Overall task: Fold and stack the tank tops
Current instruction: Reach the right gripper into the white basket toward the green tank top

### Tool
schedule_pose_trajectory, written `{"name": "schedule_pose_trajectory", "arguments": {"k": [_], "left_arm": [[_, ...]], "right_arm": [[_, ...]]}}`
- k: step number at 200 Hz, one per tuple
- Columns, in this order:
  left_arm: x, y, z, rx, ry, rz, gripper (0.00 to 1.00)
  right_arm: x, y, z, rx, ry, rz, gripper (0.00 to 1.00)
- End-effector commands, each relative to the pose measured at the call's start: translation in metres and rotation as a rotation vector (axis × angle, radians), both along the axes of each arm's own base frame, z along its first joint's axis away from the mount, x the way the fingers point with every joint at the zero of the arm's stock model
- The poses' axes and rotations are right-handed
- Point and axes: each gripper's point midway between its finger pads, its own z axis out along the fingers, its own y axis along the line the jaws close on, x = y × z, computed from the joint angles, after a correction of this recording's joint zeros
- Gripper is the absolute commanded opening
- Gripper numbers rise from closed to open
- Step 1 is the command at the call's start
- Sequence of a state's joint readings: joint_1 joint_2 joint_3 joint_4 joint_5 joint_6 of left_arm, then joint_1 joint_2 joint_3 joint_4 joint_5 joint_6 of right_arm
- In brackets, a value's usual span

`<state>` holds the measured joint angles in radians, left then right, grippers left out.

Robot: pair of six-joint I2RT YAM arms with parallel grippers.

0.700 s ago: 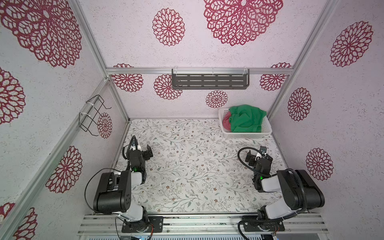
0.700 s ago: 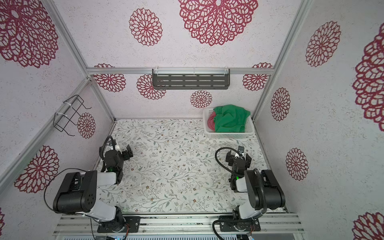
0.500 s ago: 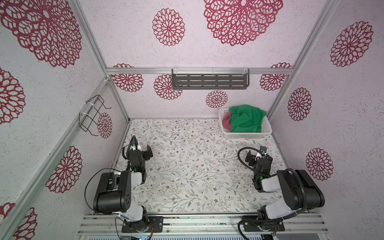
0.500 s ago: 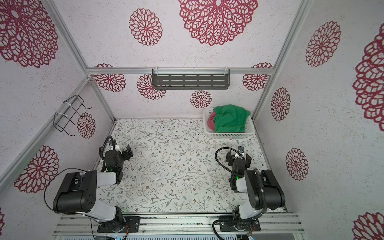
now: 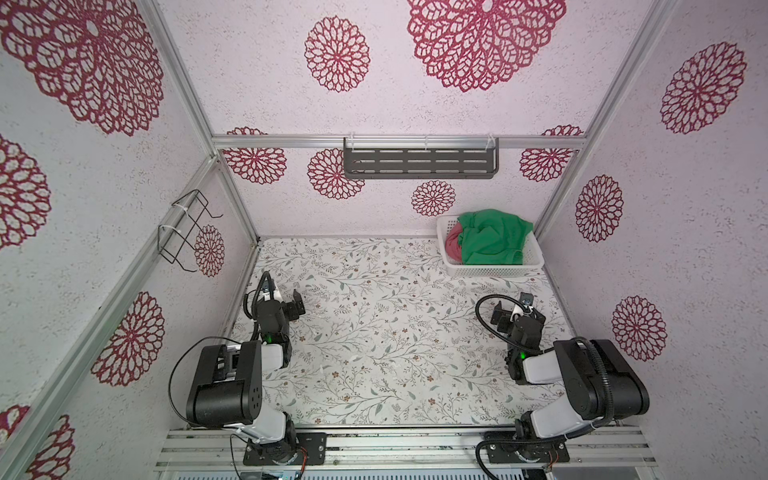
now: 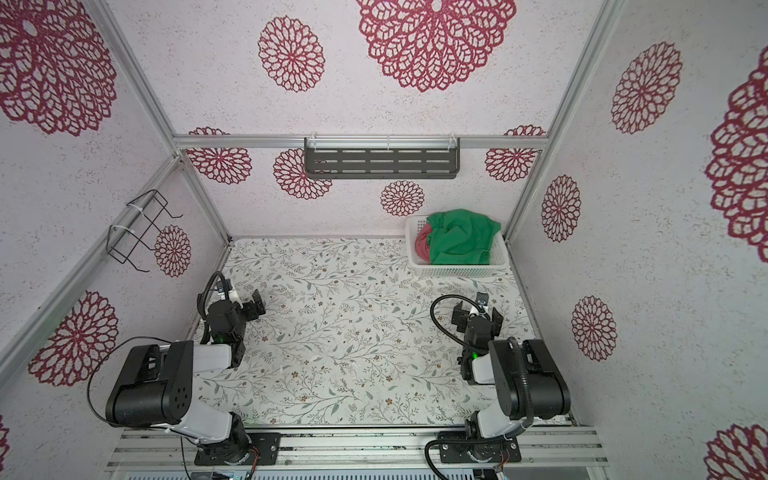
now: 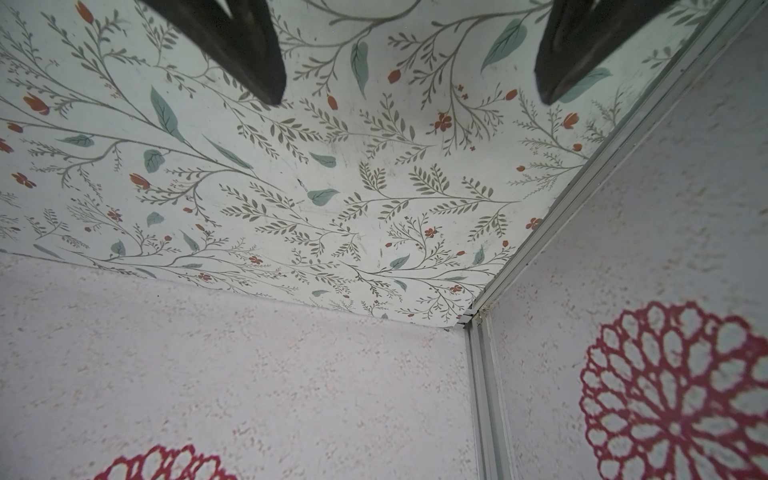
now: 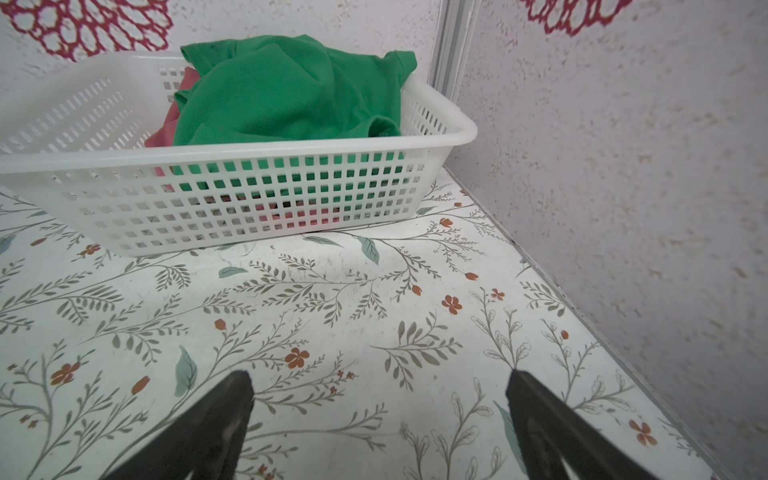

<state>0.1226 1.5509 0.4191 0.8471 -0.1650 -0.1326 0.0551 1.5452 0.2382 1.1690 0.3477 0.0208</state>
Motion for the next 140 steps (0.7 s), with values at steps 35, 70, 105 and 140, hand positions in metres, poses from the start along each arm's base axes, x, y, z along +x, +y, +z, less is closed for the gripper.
{"name": "schedule_pose_trajectory", "arguments": {"k": [35, 70, 105, 140], "left_arm": [[0.002, -0.004, 0.031, 0.016, -0.034, -0.023, 0.97], [-0.022, -0.012, 0.134, -0.01, -0.084, 0.081, 0.97], [-0.041, -0.03, 0.172, -0.183, 0.072, 0.065, 0.97], [-0.027, -0.046, 0.155, -0.087, 0.2, -0.069, 0.97]], "right_arm": [[0.008, -0.003, 0.022, 0.024, -0.054, -0.02, 0.98], [0.02, -0.006, 0.072, 0.061, 0.013, -0.063, 0.98], [0.037, -0.007, 0.103, 0.116, 0.167, -0.063, 0.98], [0.079, -0.009, 0.126, 0.224, 0.246, 0.012, 0.98]]}}
